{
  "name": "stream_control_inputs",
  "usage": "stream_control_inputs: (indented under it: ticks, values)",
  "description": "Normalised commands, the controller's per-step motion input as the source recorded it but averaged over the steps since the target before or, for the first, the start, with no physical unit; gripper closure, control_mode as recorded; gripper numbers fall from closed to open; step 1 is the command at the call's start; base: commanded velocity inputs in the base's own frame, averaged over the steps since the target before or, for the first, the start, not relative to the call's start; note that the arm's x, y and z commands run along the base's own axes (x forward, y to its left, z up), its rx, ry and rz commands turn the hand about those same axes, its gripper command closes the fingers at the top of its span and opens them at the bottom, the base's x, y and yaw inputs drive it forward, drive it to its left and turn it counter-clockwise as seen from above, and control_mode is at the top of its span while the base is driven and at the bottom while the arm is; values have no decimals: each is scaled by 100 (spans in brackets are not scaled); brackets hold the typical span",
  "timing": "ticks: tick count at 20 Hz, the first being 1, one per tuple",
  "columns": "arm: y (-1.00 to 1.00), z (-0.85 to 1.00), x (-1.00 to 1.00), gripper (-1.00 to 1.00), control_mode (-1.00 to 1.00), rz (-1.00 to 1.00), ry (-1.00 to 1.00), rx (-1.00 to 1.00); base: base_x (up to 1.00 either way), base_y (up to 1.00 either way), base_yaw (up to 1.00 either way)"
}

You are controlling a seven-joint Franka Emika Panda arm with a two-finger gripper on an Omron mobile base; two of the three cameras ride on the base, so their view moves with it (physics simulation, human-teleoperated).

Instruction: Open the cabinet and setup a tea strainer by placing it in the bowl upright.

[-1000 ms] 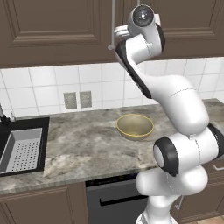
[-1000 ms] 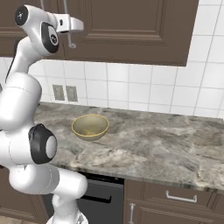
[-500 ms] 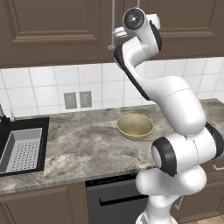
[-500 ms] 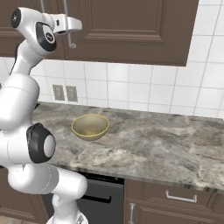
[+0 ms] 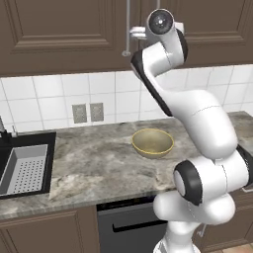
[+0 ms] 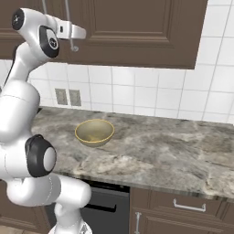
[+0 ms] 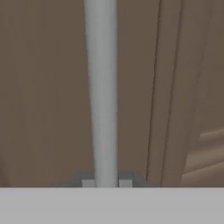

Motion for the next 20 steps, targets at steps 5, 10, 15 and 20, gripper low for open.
stream_control_inputs:
  ticks: [5,10,15,20]
  values:
    - [-16,52,-83,100,-100,7,-1,20,0,0,0]
    - [-41,40,-99,100,-100,20,0,22,0,0,0]
    - [-71,14,-100,100,-100,30,0,29,0,0,0]
    - [-95,2,-100,100,-100,31,1,35,0,0,0]
